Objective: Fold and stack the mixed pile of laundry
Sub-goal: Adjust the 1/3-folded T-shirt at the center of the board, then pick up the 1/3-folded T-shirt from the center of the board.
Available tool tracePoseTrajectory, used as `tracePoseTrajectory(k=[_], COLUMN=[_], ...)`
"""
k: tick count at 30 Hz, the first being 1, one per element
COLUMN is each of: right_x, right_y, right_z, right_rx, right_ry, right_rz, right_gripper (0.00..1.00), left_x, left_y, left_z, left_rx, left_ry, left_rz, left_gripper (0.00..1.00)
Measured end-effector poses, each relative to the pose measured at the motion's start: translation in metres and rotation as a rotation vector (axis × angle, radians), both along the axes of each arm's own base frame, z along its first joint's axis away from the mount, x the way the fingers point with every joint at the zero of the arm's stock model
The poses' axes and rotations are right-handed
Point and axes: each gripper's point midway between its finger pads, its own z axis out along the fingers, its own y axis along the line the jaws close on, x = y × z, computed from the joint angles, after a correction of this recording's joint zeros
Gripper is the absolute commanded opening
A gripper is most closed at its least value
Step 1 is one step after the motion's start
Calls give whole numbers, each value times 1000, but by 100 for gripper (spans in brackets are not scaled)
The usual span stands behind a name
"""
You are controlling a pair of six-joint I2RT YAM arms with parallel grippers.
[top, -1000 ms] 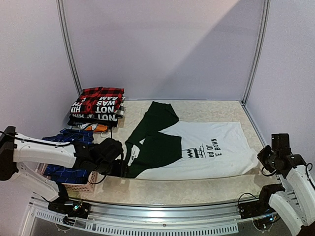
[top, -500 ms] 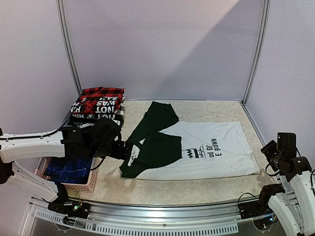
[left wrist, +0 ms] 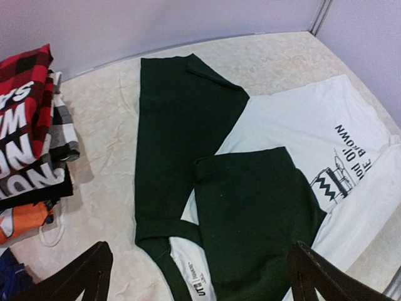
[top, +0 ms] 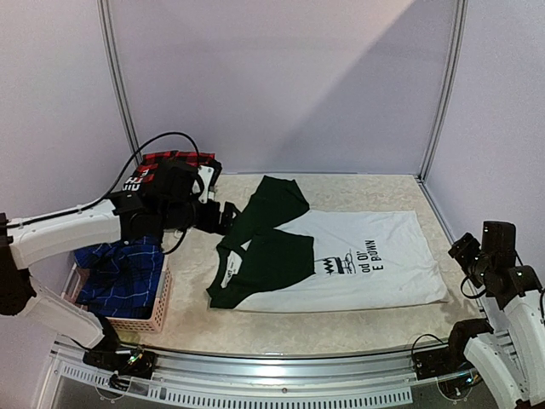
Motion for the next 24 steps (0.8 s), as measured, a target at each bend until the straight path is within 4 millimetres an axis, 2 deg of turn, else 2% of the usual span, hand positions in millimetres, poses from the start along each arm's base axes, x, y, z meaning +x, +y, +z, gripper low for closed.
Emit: tracePoseTrajectory(k=[5, 10, 14, 17, 20, 24], right_x=[2, 6, 9, 11, 13, 15], right_y=[4, 11, 15, 18, 22, 24], right_z=[8, 9, 8, 7, 8, 6], right_rx=[-3, 6, 11, 17, 21, 22], right_ry=[-37, -47, -43, -39, -47, -54], right_rz=[33, 78, 107, 127, 146, 162], right_gripper=[80, 81, 82, 83, 83, 84], left_x=[57, 99, 134, 166, 196, 223], left_y=[-5, -31, -48, -48, -37, -30], left_z=[-4, -4, -13, -32, -61, -97], left_rx=[-70, -73, -86, -108, -131, -177], left_ry=[83, 143, 199, 266, 350, 442], left_rz=[-8, -68, -107, -113, -103, -108], left_gripper=[93, 91, 83, 79, 77, 76])
